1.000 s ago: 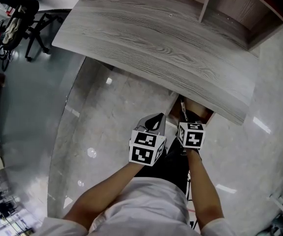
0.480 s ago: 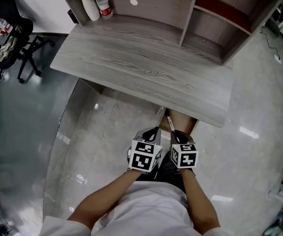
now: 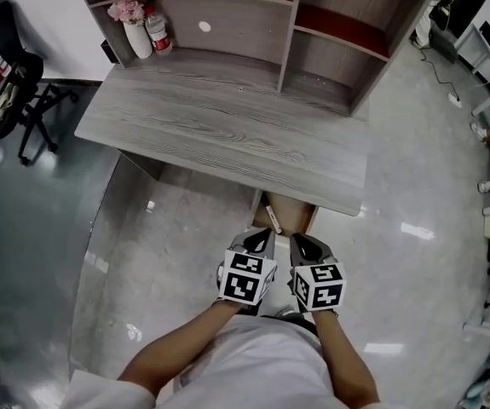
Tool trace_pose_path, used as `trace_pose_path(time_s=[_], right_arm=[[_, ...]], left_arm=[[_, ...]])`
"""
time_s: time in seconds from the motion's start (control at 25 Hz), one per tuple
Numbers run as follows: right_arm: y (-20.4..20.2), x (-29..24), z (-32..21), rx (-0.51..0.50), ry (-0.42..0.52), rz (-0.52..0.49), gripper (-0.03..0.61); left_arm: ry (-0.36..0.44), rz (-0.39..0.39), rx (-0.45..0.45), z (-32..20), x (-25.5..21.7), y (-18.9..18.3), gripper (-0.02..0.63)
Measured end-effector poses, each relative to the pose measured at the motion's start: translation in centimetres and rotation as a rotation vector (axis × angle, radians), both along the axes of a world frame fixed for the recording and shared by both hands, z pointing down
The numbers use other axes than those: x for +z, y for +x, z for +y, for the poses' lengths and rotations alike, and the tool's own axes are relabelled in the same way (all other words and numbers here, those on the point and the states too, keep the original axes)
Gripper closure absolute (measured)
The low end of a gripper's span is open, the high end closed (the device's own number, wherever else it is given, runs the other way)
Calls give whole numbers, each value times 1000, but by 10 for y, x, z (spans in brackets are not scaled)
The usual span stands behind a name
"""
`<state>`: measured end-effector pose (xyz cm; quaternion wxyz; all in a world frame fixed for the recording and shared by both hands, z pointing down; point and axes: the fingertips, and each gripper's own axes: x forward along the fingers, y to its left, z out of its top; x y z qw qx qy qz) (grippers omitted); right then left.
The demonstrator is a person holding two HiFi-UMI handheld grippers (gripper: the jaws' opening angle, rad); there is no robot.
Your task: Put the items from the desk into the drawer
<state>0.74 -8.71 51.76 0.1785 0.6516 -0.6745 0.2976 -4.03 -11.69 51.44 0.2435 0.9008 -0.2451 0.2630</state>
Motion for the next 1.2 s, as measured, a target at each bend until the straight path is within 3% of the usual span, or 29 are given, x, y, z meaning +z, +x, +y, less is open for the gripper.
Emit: trace_pose_path(time_s=[0.72, 1.2], right_arm=[[24, -71, 119, -62, 187, -10, 577], [21, -74, 168, -114, 215, -30, 577]], left_arm=[[127, 16, -20, 125, -48, 44, 612], [158, 8, -86, 175, -59, 34, 612]])
